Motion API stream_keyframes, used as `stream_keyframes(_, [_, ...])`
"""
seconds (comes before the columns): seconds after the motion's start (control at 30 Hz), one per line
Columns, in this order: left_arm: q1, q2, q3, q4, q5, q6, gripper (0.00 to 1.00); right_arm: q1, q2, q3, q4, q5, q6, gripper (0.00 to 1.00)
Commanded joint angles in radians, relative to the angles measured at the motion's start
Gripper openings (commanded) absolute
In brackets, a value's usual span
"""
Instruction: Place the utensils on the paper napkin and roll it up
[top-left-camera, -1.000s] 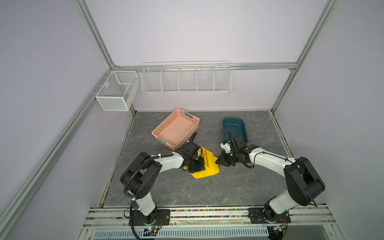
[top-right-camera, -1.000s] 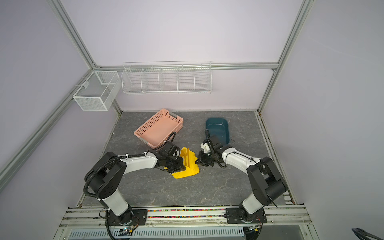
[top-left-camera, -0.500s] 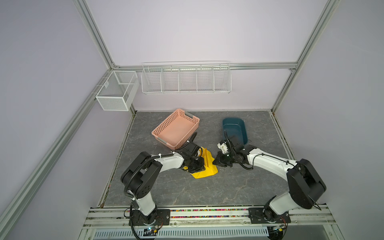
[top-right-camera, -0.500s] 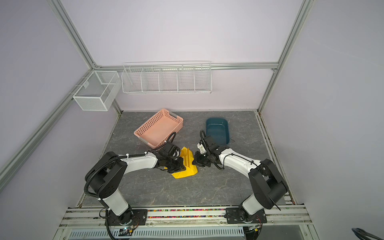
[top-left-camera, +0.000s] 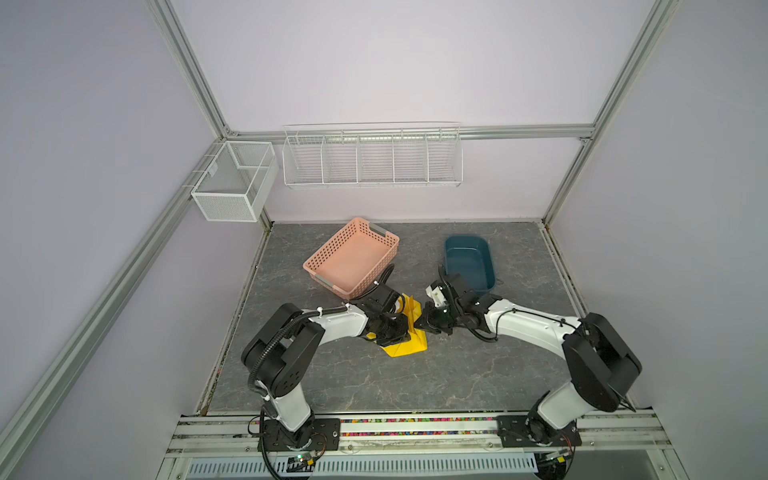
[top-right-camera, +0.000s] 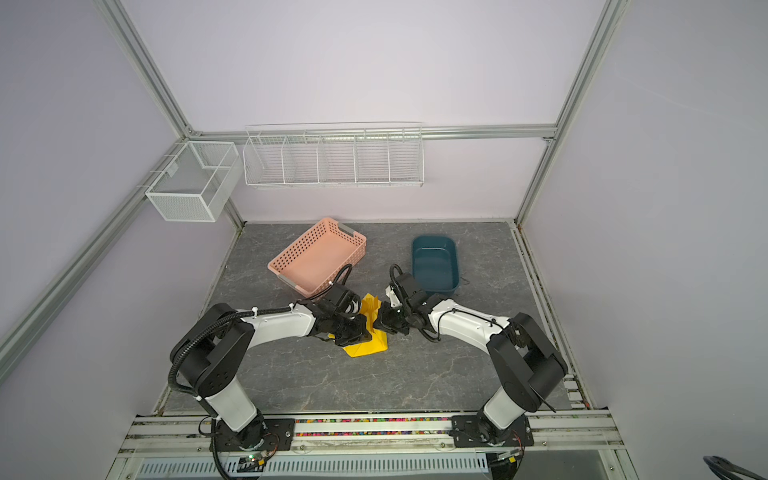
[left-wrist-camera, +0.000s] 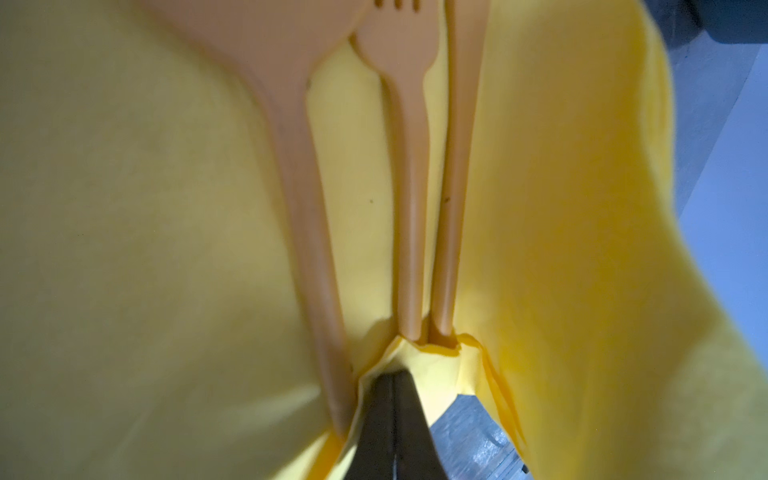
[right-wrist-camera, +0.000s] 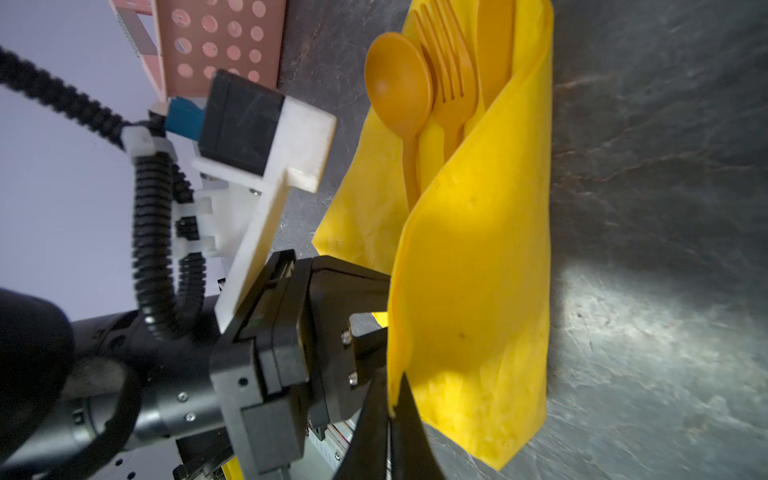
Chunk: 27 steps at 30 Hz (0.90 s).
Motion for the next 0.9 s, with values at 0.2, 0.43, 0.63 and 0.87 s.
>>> stream_keyframes(0.2, [-0.003,-0.031,-0.015,0.001,-0.030,-0.005,0.00,0.015,0.074,-0.012,0.161,-0.044,0.115,0.07])
stream_keyframes(0.43, [-0.002,-0.107,-0.023,-0.060,-0.068,0.002,0.00,0.022,0.111,-0.015,0.195,-0.057,0.126,0.07])
stream_keyframes(0.63, [-0.002,-0.170,-0.058,-0.134,-0.101,0.009,0.00,0.028,0.131,-0.013,0.204,-0.070,0.124,0.07])
stream_keyframes(0.87, [-0.002,-0.179,-0.114,-0.129,-0.076,0.011,0.00,0.045,0.157,-0.007,0.210,-0.085,0.119,0.07])
